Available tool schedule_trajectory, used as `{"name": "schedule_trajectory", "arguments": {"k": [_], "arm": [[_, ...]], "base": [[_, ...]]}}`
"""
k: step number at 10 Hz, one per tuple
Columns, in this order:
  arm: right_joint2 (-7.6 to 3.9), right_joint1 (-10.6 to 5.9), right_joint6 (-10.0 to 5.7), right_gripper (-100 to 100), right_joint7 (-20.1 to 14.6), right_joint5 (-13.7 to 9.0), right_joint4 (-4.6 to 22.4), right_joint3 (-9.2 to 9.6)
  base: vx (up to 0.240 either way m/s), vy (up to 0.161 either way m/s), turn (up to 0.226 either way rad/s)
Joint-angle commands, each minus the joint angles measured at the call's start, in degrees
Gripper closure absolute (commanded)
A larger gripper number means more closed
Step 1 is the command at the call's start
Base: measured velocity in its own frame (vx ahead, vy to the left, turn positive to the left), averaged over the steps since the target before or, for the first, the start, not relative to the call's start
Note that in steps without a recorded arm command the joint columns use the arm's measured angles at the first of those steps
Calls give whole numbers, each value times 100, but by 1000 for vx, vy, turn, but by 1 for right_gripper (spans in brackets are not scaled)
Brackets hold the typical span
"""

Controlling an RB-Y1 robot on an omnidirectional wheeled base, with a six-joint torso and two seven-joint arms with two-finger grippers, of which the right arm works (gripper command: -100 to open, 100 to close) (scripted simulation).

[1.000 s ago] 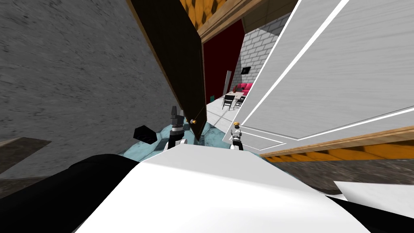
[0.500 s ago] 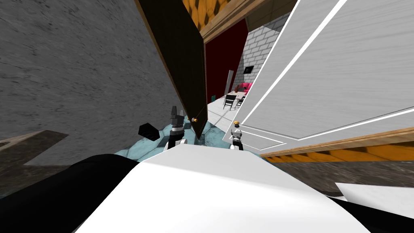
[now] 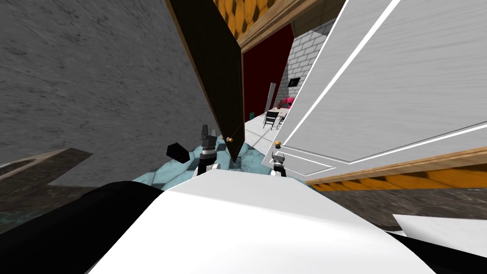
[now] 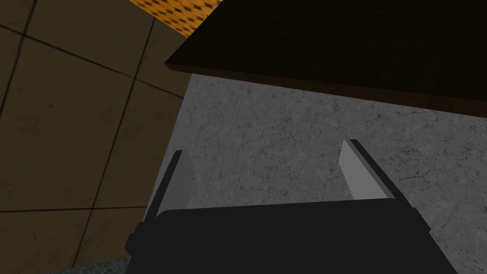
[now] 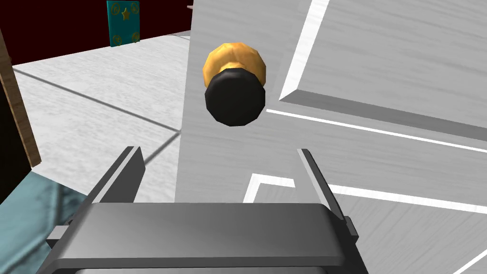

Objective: Pull the door open

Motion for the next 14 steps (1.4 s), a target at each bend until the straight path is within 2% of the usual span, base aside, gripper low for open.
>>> {"name": "schedule_trajectory", "arguments": {"k": [1, 4, 6, 7, 8, 9, 10, 11, 14], "arm": [[-10, 16, -7, -100, -286, -111, -32, 47], [-22, 44, -14, -100, -699, -269, -87, 112], [-23, 44, -15, -100, -709, -275, -87, 116], [-185, 120, -71, -100, -914, -315, -26, 84], [-233, 142, -87, -100, -968, -325, -8, 74], [-335, 190, -122, -100, -1085, -348, 31, 53], [-335, 190, -122, -100, -1085, -348, 31, 53], [-494, 263, -176, -100, -1266, -383, 91, 20], [-737, 375, -258, -100, -1544, -437, 183, -30]], "base": [[-65, -25, 59], [-75, -21, 44], [-37, -14, 14], [139, -7, 168], [222, -3, 117], [255, 2, 111], [166, -7, 38], [148, -2, 128], [204, -26, 120]]}}
